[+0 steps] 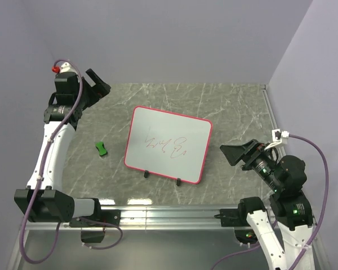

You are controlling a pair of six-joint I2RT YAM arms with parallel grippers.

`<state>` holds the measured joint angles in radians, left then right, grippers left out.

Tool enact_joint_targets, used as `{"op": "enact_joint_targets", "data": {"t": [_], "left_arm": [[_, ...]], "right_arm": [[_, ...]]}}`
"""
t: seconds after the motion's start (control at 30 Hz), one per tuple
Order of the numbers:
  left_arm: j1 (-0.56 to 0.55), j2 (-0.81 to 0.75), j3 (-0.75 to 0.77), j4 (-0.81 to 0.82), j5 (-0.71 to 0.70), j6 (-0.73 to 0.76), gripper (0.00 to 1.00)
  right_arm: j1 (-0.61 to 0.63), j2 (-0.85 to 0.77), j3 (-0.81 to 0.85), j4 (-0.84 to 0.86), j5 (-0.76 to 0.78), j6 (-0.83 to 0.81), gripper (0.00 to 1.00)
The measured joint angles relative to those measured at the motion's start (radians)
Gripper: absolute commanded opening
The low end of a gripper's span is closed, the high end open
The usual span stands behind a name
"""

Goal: Erase the whiteboard

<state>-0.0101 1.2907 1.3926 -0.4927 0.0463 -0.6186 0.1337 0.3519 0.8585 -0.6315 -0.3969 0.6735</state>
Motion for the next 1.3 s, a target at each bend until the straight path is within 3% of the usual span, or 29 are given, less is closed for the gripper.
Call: {"op": "enact_joint_targets", "data": {"t": [0.1,0.2,0.27,0.43,0.57,0.77,1.3], "left_arm": [[-0.001,-0.011,0.024,-0.037,-0.003,-0.067,0.99],[0.03,-0.093,-0.122,0.079,0.156,-0.173,0.99],[0.034,-0.093,-0.163,0.075,0.206,-0.21,0.99],[-0.056,0.025,-0.138,-0.098,0.031,-0.187,0.99],[-0.058,0.127,-0.103,-0.237,-0.099,-0.149,0.91],[-0.053,0.161,-0.249,-0.324,-0.181,-0.117,0.91],[-0.009,0.199,-0.42,-0.267,-0.259,-0.027,0.9]], "right_arm": [[0.009,-0.017,0.001,-0.019,0.014,-0.018,0.99],[0.018,-0.043,0.0,-0.032,0.02,-0.029,1.0],[0.02,-0.057,0.0,-0.037,0.023,-0.036,1.0],[0.021,-0.061,0.011,-0.066,0.038,-0.072,1.0],[0.021,-0.061,0.023,-0.076,0.027,-0.093,1.0],[0.021,-0.055,0.038,-0.098,0.011,-0.111,1.0],[0.021,-0.1,0.037,-0.149,-0.003,-0.109,1.0]]}}
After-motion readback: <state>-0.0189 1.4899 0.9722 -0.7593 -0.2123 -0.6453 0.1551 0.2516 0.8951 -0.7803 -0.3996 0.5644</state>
